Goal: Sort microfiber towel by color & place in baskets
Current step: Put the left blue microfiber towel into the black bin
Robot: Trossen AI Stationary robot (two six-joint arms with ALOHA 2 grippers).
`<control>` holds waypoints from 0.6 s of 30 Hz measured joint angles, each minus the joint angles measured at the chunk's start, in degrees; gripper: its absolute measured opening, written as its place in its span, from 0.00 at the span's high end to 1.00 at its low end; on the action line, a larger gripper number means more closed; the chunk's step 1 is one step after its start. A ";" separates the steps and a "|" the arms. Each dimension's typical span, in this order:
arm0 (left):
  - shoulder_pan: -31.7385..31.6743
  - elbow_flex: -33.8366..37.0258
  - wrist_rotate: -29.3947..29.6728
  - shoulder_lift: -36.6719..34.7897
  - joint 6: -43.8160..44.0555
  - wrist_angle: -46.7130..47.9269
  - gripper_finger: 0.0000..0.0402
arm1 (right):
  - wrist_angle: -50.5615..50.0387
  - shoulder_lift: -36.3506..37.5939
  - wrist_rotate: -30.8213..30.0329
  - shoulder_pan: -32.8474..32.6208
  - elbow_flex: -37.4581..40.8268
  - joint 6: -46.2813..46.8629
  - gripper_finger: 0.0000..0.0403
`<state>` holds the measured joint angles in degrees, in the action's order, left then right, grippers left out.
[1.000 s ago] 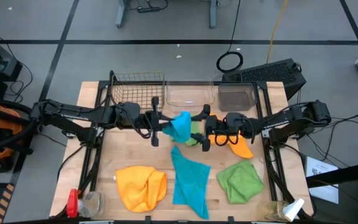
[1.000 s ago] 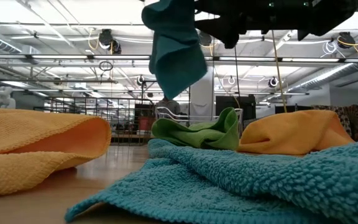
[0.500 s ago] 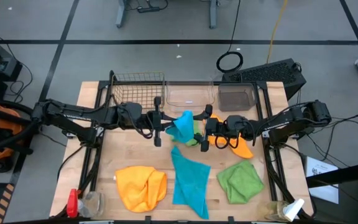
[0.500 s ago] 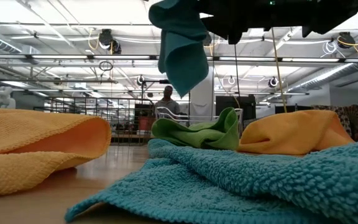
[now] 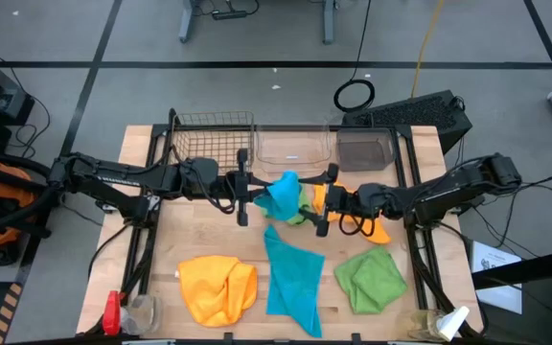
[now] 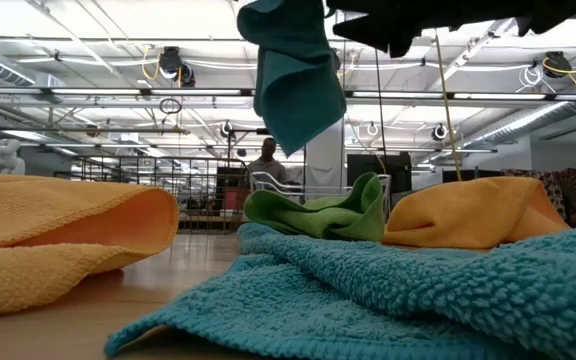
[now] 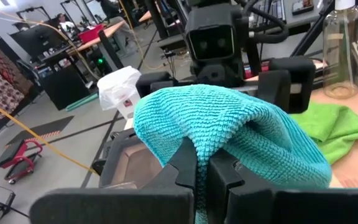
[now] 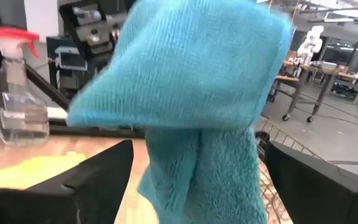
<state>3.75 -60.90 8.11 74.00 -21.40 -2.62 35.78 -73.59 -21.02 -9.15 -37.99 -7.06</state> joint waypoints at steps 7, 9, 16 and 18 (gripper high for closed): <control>-0.02 0.00 -4.48 0.02 0.04 -4.12 0.97 | -0.63 0.14 3.62 1.20 0.01 0.37 0.11; -0.01 -0.02 -4.72 0.53 0.02 -5.19 0.97 | 0.14 -0.46 6.34 1.77 0.00 1.20 0.12; -0.04 -0.04 -4.72 1.02 0.06 -5.13 0.97 | 3.65 -1.42 7.35 1.99 -0.01 0.81 0.14; -0.03 -0.02 -4.72 1.16 0.06 -5.12 0.97 | 3.91 -1.42 7.34 2.01 -0.01 1.31 0.18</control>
<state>3.71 -60.93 3.40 75.16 -21.34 -7.74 39.69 -75.00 -13.67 -7.14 -38.00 -5.74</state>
